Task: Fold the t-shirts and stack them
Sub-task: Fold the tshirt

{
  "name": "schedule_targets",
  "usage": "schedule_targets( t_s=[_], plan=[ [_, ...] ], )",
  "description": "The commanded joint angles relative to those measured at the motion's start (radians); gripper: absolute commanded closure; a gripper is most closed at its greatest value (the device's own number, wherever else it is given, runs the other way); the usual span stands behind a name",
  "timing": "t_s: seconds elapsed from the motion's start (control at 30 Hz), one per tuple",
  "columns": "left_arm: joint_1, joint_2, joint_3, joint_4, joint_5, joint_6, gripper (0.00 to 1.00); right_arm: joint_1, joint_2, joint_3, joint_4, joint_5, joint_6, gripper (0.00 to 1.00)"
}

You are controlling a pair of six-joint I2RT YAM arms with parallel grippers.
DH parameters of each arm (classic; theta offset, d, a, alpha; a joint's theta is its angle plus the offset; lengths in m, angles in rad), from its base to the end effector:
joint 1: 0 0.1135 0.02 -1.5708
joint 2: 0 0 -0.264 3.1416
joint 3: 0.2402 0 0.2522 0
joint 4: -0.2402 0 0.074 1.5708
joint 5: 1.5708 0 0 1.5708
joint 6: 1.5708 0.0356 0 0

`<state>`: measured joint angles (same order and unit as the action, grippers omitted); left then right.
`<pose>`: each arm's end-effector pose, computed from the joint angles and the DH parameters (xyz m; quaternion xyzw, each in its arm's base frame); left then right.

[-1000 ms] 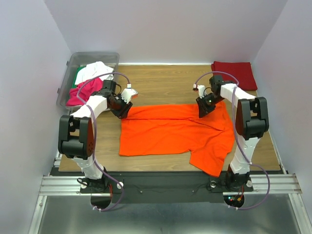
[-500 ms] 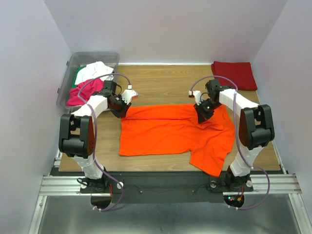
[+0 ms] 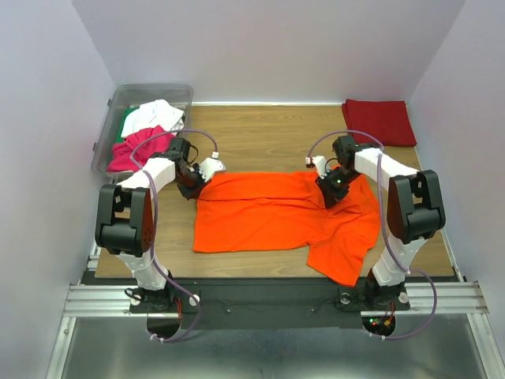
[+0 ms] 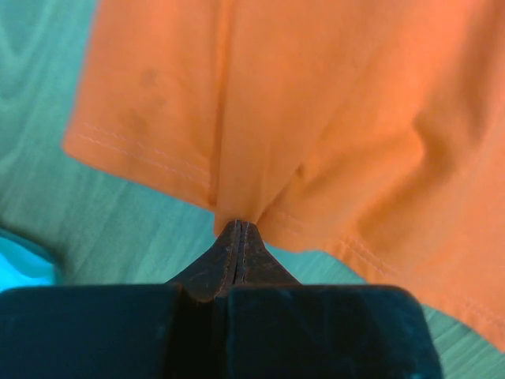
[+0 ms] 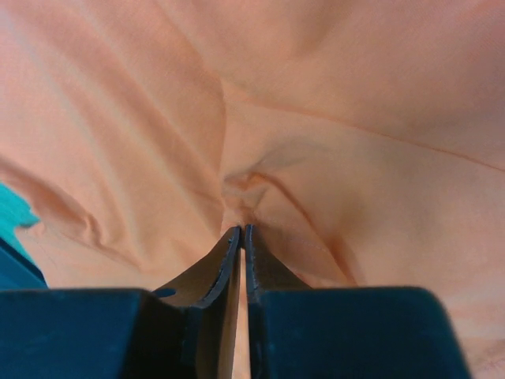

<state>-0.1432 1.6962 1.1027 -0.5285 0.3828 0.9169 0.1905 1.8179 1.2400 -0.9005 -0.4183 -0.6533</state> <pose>0.3307 -0.0611 0.1917 0.5204 0.8044 -0.0893 0.2723 0.3236 0.0771 0.1798 -0.4089 0.8876 0.1915 0.0915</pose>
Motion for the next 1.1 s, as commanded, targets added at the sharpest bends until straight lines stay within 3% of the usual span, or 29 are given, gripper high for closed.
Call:
schedule_targets(
  t_s=[0.0,0.17,0.3,0.4,0.67,0.9,1.07],
  plan=[
    [-0.013,-0.079,-0.023,-0.093,-0.01,0.112,0.91,0.003,-0.069,0.047,-0.072,0.016,-0.003,0.83],
    [-0.007,-0.122,0.031,-0.142,0.033,0.113,0.68,-0.075,-0.106,0.195,-0.087,-0.02,0.049,0.6],
    [-0.007,-0.107,0.095,-0.056,0.062,-0.054,0.59,-0.14,-0.037,0.303,-0.075,0.036,0.078,0.59],
    [-0.007,-0.052,0.14,0.028,0.035,-0.189,0.59,-0.166,0.023,0.337,-0.025,0.114,0.122,0.64],
    [-0.019,0.072,0.142,0.12,-0.042,-0.308,0.62,-0.166,0.153,0.34,0.138,0.272,0.192,0.76],
    [-0.019,0.163,0.114,0.183,-0.157,-0.383,0.71,-0.174,0.236,0.268,0.281,0.444,0.248,0.78],
    [-0.019,0.282,0.213,0.206,-0.254,-0.429,0.78,-0.174,0.285,0.292,0.325,0.498,0.297,0.78]
  ],
)
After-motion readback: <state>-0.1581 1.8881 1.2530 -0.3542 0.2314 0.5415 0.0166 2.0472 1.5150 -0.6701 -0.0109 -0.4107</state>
